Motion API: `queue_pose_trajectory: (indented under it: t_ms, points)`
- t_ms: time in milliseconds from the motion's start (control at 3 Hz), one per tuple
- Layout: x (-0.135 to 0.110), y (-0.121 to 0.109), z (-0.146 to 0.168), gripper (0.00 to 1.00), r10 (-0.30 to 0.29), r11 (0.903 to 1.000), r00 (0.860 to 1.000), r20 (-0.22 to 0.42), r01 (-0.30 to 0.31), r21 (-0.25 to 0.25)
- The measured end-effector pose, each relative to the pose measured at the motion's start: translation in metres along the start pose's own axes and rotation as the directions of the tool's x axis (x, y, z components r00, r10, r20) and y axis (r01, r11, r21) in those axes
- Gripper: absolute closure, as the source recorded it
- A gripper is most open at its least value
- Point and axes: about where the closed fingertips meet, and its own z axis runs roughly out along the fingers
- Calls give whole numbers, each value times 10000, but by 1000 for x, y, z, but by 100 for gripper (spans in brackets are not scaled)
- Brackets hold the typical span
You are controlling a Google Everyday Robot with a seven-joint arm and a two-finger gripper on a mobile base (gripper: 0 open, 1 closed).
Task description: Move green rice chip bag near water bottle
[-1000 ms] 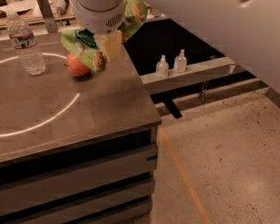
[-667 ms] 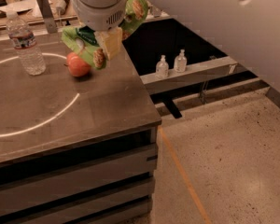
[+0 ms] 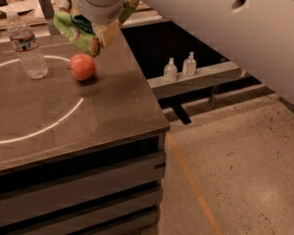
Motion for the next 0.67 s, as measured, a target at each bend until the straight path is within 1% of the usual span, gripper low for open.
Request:
queue_pose_trajectory:
  t_ms: [333, 667]
  points:
    - [11, -38, 23, 100, -476, 9942, 9988, 112, 463, 968]
    - [18, -77, 47, 100, -580, 9807, 9970, 510, 473, 1898]
